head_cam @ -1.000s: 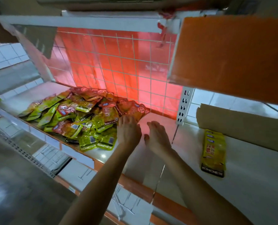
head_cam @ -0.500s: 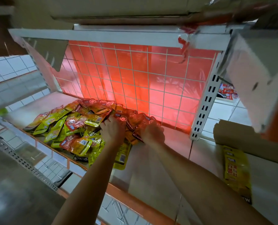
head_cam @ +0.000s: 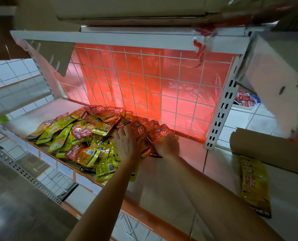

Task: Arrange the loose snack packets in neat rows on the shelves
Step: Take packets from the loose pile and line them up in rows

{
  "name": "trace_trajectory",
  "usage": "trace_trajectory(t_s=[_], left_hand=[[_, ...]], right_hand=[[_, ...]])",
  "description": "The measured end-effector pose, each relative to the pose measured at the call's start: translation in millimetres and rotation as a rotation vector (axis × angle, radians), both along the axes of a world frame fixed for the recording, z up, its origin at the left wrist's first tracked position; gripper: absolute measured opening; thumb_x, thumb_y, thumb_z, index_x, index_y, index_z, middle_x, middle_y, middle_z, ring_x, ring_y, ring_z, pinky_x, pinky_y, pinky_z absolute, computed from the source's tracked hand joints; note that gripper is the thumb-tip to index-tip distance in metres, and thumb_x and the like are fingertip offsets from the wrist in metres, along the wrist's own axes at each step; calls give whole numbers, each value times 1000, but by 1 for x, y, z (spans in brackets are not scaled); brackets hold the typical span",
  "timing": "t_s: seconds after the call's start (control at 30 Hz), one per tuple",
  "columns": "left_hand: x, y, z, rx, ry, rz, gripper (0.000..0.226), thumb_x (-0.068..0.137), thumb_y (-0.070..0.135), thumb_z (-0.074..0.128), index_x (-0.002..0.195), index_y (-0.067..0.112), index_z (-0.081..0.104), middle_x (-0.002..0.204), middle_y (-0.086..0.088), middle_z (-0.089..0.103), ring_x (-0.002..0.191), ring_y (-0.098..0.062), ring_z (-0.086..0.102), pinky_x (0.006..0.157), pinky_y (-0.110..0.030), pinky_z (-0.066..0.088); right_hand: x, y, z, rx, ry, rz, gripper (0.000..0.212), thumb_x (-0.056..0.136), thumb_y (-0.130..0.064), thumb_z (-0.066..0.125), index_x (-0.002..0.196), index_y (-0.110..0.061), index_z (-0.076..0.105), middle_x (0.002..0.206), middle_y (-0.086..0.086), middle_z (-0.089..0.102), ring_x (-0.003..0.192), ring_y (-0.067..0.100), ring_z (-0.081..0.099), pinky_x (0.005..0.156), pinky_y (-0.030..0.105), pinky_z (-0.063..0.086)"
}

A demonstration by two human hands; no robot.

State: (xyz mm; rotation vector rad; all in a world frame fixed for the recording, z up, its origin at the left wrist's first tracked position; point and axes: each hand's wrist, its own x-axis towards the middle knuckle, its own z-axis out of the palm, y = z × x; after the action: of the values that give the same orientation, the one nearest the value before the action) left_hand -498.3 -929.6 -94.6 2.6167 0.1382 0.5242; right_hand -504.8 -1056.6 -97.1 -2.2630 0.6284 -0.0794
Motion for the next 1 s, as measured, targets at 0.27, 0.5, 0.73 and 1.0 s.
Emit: trace_trajectory(t_s=[0.27, 0.5, 0.73, 1.0], left_hand=[[-30, -41, 7, -324, 15, -124, 60, 77, 44, 75, 121, 12, 48, 112, -12, 66, 100, -35, 63, 75, -39, 45], [-68, -110, 12, -645, 184, -201, 49, 75, 39, 76, 109, 13, 53, 102, -6, 68, 94, -27, 65, 83, -39, 53], [-111, -187, 10, -601, 324, -414, 42, 82, 46, 68, 108, 15, 60, 105, 2, 69, 90, -17, 65, 81, -29, 50], [-179, -285, 16, -703, 407, -626, 26, 89, 54, 57, 84, 29, 65, 84, 14, 68, 88, -14, 66, 75, -27, 49]], right_hand=[[-46, -33, 4, 304, -218, -56, 37, 86, -25, 65, 118, -15, 51, 110, 5, 63, 101, 25, 61, 69, 21, 41], [-106, -90, 10, 464, -397, -210, 32, 80, -20, 70, 111, -19, 60, 100, -2, 67, 88, 14, 65, 73, 26, 51], [-165, -156, 9, 404, -482, -373, 27, 81, -28, 71, 104, -28, 57, 91, -11, 62, 81, 5, 61, 69, 22, 48], [-242, -254, 15, 289, -476, -526, 42, 81, -30, 71, 118, -16, 58, 103, 0, 65, 93, 18, 63, 76, 29, 48]])
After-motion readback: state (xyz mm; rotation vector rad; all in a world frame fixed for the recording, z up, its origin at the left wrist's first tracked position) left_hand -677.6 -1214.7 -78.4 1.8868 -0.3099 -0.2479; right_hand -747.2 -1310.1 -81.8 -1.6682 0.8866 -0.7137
